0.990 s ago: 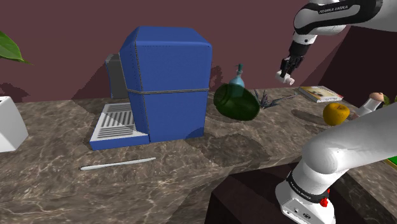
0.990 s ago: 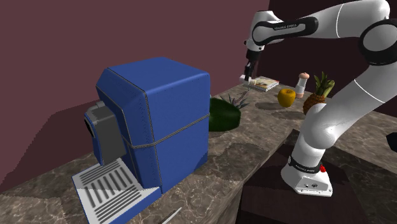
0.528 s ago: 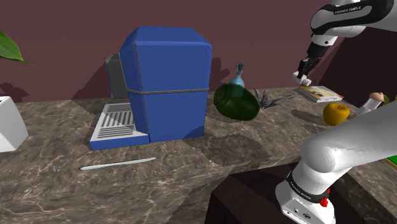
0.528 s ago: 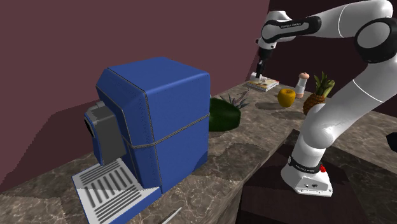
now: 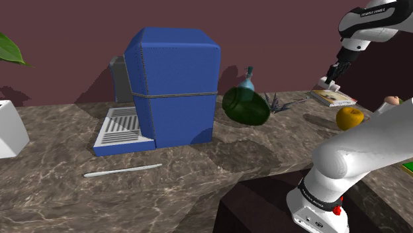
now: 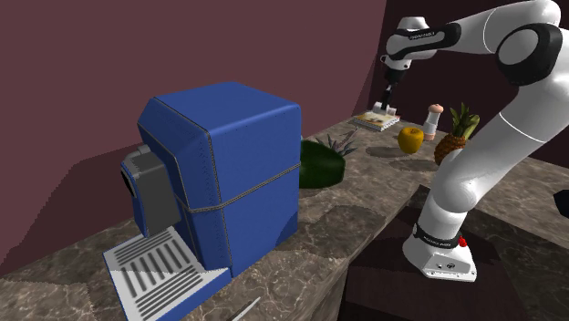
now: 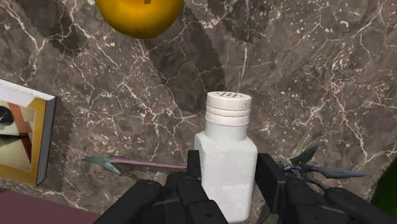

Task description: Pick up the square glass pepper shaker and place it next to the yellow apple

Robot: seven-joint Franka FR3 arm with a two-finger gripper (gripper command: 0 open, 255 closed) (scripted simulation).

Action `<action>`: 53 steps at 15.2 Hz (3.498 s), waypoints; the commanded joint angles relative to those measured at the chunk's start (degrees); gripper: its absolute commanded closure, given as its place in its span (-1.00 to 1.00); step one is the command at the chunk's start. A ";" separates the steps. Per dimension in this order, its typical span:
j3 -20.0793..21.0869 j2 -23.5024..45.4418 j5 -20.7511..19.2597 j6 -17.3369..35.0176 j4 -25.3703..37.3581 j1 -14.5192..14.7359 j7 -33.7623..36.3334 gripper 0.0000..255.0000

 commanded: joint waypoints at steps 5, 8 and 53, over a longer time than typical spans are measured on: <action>-1.25 0.54 -0.24 4.34 -3.78 -0.21 -0.58 1.00; -1.88 1.10 -0.20 6.72 -5.65 -0.17 -0.78 1.00; -6.01 5.69 1.20 19.58 -14.45 0.72 -3.00 -1.00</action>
